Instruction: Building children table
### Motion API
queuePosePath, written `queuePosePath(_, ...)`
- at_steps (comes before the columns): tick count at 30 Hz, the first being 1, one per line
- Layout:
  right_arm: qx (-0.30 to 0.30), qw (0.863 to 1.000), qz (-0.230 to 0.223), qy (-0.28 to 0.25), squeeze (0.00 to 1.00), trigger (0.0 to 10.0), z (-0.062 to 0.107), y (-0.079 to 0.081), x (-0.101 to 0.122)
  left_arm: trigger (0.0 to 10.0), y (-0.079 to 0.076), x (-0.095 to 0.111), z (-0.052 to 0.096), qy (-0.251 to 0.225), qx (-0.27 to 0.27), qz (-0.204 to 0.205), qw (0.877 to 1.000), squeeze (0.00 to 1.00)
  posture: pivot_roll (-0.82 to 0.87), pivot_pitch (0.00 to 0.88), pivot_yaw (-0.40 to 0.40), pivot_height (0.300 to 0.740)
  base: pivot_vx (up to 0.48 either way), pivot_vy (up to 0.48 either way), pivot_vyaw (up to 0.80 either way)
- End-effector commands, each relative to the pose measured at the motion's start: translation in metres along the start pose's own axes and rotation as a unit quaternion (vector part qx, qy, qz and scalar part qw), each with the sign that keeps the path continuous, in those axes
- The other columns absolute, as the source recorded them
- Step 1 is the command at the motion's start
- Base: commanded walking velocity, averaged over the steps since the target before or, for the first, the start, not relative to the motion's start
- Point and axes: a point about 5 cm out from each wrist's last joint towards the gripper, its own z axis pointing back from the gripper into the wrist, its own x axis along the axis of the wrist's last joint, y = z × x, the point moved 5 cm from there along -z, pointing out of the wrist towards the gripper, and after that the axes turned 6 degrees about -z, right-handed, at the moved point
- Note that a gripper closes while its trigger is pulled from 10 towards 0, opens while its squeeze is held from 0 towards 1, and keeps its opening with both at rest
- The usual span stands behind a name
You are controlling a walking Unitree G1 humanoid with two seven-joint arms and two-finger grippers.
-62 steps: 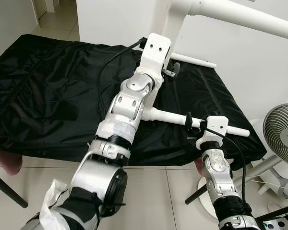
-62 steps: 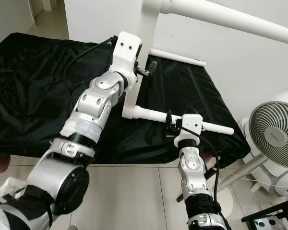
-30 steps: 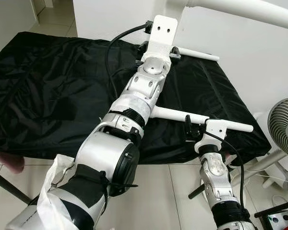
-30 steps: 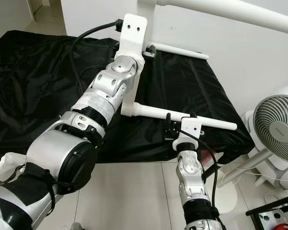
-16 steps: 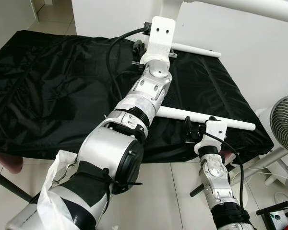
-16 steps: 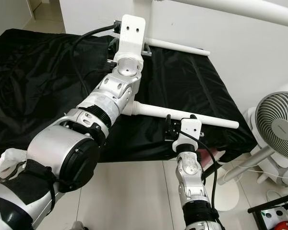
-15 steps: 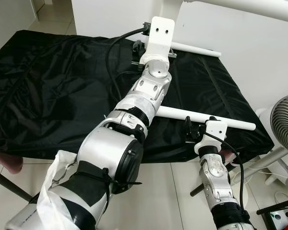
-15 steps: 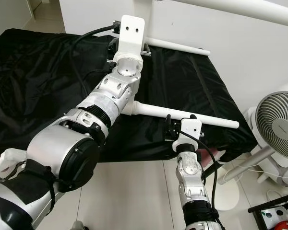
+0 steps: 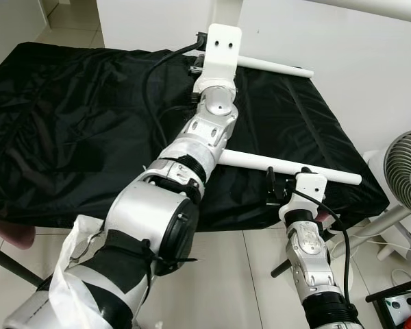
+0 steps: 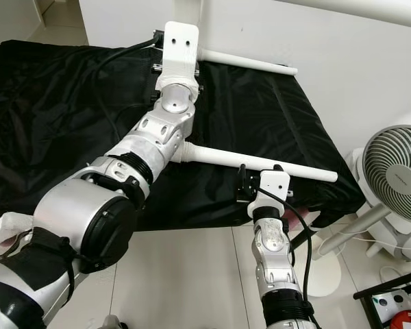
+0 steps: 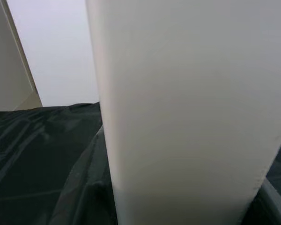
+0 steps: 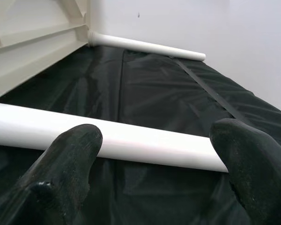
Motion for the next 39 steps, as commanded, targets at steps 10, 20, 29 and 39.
queuePosePath(10,-0.001,1.000,0.003,0.012,0.00,10.0,0.003,0.000,-0.005,0.0,0.039,0.008,-0.009,-0.055,0.009,-0.049,0.997,0.00,0.00,0.095,-0.089,0.740,0.000,0.000,0.00)
queuePosePath(20,0.000,1.000,0.004,0.014,0.00,10.0,0.003,-0.002,-0.007,0.0,0.163,-0.024,-0.008,-0.049,0.096,-0.151,0.983,0.00,0.01,0.098,-0.106,0.740,0.000,0.000,0.00)
queuePosePath(29,0.003,1.000,0.005,0.015,0.00,10.0,0.000,-0.003,-0.006,0.0,0.254,-0.032,0.026,-0.029,0.216,-0.181,0.959,0.00,0.02,0.097,-0.131,0.740,0.000,0.000,0.00)
queuePosePath(39,0.023,1.000,0.010,0.016,0.00,10.0,-0.006,0.001,-0.004,0.0,0.308,-0.055,0.082,0.023,0.315,-0.184,0.931,0.00,0.03,0.101,-0.168,0.740,0.000,0.000,0.00)
